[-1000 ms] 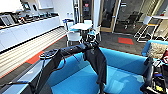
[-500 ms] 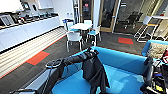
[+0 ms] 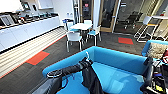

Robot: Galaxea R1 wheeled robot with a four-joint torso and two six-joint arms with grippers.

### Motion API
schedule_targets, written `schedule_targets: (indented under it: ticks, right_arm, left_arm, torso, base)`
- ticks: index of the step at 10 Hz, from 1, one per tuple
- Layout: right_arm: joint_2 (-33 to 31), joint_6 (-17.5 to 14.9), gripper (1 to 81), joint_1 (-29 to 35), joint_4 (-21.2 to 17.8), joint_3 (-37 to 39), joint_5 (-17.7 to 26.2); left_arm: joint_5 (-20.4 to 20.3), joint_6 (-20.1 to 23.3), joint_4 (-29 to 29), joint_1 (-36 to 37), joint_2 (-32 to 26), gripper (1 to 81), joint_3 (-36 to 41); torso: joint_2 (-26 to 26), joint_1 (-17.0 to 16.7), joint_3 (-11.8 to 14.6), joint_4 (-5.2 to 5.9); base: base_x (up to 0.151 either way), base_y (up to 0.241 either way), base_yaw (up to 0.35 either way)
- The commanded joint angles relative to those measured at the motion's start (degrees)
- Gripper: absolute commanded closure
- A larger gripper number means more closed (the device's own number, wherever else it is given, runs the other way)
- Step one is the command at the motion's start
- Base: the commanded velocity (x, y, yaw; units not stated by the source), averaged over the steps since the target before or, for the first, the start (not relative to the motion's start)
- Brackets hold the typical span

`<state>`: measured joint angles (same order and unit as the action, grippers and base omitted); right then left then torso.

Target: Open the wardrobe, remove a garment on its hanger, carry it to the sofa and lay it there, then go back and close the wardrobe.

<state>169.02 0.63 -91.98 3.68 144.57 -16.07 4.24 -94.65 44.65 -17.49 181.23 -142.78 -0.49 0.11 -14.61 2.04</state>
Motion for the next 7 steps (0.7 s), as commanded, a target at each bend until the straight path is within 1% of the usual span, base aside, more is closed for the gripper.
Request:
schedule_targets:
  ticks: [1,4,6,7]
  right_arm:
    - [-0.1,-0.1,1.0,-0.1,0.4,-0.4,2.7]
    - [-0.2,-0.1,1.0,-0.2,0.6,-0.4,2.6]
    - [-0.2,0.0,1.0,-0.2,0.4,-0.4,2.6]
    - [-0.4,0.1,1.0,-0.2,0.4,-0.4,2.6]
  left_arm:
    - [-1.0,0.3,4.1,11.6,1.0,81.1,-2.8]
    - [-0.9,0.3,5.5,11.3,-3.2,81.1,-2.6]
    - [-0.9,0.3,6.4,9.8,-5.7,81.1,-2.6]
    - [-0.9,0.3,7.8,9.1,-6.6,81.1,-2.6]
  torso:
    - [0.0,0.0,0.0,0.00]
    - [0.0,0.0,0.0,0.00]
    - [0.0,0.0,0.0,0.00]
    - [0.0,0.0,0.0,0.00]
  base:
    - [0.000,0.000,0.000]
    - [0.000,0.000,0.000]
    - [0.000,0.000,0.000]
    - [0.000,0.000,0.000]
